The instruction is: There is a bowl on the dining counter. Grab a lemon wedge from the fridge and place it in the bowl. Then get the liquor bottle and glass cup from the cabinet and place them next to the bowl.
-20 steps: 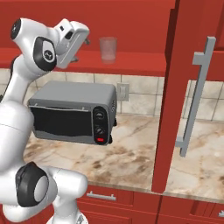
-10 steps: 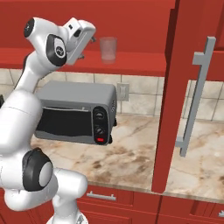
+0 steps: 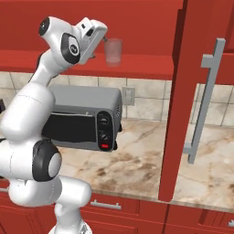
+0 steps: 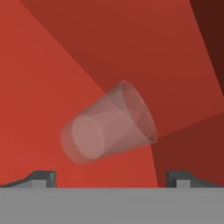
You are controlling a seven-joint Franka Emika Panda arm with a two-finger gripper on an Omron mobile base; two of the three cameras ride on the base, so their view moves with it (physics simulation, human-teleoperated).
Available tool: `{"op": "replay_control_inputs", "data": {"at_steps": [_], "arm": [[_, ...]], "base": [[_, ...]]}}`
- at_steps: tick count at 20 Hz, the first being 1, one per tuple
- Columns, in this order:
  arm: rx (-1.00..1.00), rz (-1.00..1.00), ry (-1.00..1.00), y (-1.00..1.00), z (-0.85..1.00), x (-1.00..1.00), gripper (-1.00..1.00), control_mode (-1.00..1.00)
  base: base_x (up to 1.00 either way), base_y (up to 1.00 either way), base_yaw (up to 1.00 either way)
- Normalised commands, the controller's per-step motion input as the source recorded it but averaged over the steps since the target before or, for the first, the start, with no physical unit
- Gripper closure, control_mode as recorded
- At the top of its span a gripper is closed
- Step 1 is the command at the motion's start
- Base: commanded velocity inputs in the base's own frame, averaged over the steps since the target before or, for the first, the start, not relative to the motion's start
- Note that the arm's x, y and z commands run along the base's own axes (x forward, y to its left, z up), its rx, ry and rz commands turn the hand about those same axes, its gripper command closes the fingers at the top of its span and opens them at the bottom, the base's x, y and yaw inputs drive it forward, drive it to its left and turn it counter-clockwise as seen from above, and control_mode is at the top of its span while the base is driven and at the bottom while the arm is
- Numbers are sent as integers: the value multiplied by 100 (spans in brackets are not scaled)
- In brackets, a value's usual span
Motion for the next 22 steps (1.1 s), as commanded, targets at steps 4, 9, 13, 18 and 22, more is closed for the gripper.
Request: {"op": "replay_control_inputs", "data": {"at_steps": [4, 9, 13, 18, 22], "arm": [[0, 0, 6, -8, 0, 39, -100, -100], [0, 0, 6, -4, 0, 34, -100, -100], [-1, 0, 5, -3, 0, 32, -100, -100], [-2, 0, 5, -2, -3, 20, -100, -100], [-2, 0, 4, -4, -3, 2, -100, -100]], "base": [[0, 0, 0], [0, 0, 0], [0, 0, 0], [0, 0, 0], [0, 0, 0]]}}
